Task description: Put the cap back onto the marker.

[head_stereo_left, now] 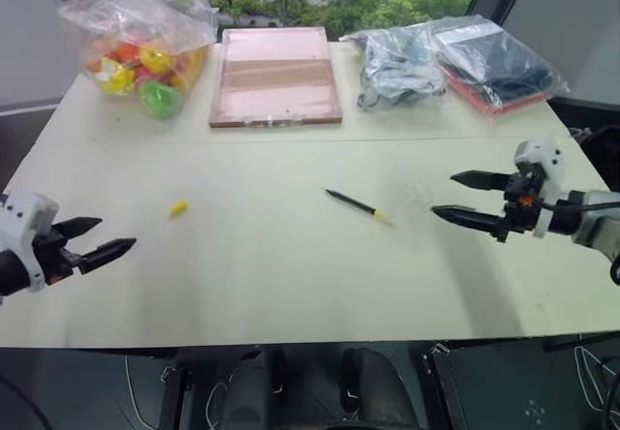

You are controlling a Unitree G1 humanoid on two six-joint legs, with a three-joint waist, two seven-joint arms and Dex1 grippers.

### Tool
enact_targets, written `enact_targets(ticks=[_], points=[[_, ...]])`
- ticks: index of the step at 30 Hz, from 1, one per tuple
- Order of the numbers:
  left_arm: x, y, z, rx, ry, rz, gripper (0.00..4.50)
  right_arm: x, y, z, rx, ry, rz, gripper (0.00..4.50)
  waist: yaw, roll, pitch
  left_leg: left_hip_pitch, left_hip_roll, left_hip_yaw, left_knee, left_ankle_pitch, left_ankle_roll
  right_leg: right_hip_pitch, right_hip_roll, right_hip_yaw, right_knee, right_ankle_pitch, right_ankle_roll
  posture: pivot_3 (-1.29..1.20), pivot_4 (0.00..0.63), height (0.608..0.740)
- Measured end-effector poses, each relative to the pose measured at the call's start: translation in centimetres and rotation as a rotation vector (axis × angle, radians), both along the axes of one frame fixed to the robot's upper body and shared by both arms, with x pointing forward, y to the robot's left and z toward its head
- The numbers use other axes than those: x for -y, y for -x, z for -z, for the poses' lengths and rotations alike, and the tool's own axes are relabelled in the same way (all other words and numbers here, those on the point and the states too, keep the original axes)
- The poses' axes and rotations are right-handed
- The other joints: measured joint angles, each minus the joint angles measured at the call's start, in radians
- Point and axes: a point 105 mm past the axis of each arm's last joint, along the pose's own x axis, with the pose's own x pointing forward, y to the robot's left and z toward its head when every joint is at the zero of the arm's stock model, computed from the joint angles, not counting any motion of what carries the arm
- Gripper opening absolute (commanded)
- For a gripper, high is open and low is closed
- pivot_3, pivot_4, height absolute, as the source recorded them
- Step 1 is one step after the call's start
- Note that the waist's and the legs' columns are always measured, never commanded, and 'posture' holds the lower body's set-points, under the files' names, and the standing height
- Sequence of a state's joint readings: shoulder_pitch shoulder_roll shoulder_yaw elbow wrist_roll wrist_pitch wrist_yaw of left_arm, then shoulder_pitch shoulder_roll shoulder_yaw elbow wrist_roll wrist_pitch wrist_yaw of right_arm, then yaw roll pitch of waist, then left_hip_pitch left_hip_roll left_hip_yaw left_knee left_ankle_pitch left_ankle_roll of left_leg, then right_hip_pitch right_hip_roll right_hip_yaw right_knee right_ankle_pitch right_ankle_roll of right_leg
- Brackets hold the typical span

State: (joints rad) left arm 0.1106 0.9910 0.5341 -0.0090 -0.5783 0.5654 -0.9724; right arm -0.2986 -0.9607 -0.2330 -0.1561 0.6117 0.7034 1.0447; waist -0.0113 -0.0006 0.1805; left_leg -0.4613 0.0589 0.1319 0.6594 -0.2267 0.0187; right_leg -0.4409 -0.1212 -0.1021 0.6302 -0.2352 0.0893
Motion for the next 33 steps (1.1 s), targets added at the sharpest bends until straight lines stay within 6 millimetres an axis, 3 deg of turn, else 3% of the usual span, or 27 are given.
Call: enact_targets(ticks=[7, 33], points=[[0.3, -0.1, 0.3, 0.016, 0.011, -0.007, 4.5, -1.2, 0.1, 0.9, -0.017, -0.005, -0.018, 4.47, 0.001, 0.0, 0.0, 0.0, 0.0, 0.001, 0.0, 0.0, 0.0, 0.0, 0.0, 0.0, 0.0, 0.0, 0.0, 0.0, 0.15, 0.74], [-0.9, -0.7, -0.2, 0.076, -0.033, -0.05, 4.5, -1.3, -0.2, 0.8, -0.011, 0.012, 0.015, 4.47, 0.002, 0.0, 0.0, 0.0, 0.0, 0.001, 0.0, 0.001, 0.002, 0.001, 0.0, 0.0, 0.0, 0.001, 0.0, 0.0, 0.15, 0.74]])
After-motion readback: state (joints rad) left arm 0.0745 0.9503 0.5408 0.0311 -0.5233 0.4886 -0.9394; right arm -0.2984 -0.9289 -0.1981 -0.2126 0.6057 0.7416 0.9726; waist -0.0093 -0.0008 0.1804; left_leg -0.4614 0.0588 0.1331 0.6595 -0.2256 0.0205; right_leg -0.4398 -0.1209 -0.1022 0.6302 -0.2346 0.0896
